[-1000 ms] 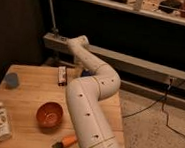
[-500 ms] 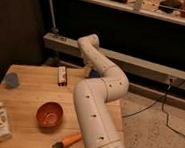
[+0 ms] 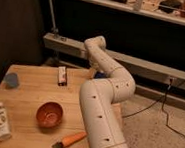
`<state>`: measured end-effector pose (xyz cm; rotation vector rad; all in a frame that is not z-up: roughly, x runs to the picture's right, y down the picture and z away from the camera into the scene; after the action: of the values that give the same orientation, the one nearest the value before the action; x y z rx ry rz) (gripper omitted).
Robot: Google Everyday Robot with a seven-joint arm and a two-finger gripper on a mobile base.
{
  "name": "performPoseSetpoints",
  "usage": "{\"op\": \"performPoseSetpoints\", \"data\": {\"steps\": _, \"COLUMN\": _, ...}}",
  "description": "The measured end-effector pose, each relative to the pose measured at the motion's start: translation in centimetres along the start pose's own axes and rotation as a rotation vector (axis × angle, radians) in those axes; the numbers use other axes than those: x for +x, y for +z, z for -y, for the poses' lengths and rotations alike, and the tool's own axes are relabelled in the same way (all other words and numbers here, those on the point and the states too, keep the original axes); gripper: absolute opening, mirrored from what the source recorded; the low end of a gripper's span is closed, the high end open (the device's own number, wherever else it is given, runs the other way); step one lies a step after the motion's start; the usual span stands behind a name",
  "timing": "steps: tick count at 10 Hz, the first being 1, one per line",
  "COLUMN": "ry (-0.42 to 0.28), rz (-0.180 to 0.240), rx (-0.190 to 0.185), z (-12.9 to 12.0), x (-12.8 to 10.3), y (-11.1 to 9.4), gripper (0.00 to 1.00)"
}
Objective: Wipe the white sponge on the table
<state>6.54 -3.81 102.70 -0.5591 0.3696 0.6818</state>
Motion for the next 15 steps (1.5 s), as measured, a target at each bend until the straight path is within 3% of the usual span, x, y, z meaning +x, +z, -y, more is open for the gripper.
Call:
{"op": "performPoseSetpoints", "data": {"steps": 4, "ry": 0.019, "rz": -0.049, "rx": 0.014, "z": 1.0, "x": 3.5, "y": 0.6, "gripper": 0.22}}
{"op": "performPoseSetpoints", "data": {"steps": 11, "ry": -0.064, "rz": -0.178, "rx": 0.065, "z": -0.6, "x": 9.8, "y": 0.1, "gripper": 0.22}}
{"op": "performPoseSetpoints", "data": {"steps": 13, "ry": -0.097, "rz": -0.170, "rx": 0.044, "z": -2.9, "x": 10.1, "y": -0.2, "gripper": 0.22}}
{"op": "performPoseSetpoints", "data": {"steps": 15, "ry": -0.121, "rz": -0.123, "rx": -0.004, "z": -5.9, "x": 9.6, "y": -0.8, "gripper": 0.22}}
